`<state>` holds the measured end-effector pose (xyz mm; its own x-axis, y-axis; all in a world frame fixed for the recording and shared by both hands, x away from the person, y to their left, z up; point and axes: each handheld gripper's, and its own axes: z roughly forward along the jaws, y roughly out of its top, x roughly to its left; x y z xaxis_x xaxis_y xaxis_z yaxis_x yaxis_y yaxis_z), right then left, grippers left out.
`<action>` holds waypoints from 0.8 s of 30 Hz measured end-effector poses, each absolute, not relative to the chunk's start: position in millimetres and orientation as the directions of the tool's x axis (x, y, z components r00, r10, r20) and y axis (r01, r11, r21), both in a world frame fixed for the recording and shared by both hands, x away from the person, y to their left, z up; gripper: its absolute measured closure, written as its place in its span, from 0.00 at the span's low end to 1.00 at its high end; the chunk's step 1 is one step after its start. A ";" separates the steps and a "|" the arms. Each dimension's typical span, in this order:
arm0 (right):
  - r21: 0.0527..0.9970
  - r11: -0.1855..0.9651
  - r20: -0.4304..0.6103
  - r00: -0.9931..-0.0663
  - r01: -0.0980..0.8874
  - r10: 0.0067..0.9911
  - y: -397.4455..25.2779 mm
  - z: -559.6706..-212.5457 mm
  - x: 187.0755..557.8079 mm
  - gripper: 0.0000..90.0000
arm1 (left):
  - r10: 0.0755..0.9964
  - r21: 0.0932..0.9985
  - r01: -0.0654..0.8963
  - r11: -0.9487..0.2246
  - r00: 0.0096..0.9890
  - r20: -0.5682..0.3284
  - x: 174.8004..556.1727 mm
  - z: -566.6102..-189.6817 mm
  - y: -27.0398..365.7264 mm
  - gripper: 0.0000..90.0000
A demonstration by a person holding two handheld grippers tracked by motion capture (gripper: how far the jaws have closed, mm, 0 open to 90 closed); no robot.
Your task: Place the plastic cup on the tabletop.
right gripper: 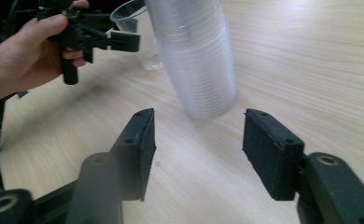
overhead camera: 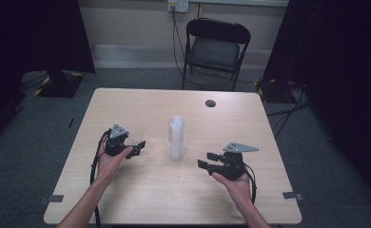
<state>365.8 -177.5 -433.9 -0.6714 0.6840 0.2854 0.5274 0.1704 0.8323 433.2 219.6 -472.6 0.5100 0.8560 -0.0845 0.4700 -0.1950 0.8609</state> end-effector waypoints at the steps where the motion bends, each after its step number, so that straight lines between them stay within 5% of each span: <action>1: 0.836 0.169 0.282 -0.673 0.522 0.684 -178.4 -434.1 365.7 0.46 | 0.862 0.861 0.476 -0.179 0.498 -0.097 431.7 -472.5 221.0 0.18; 24: 0.829 0.186 0.218 -0.611 0.527 0.761 -208.5 -436.0 361.1 0.35 | 0.842 0.794 0.551 -0.256 0.530 -0.096 375.8 -460.5 250.0 0.22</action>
<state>361.1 -208.5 -436.0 -0.6113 0.7608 0.2177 0.5271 0.1862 0.8292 375.8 250.0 -460.5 0.5301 0.8425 -0.0961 0.5510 -0.2561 0.7943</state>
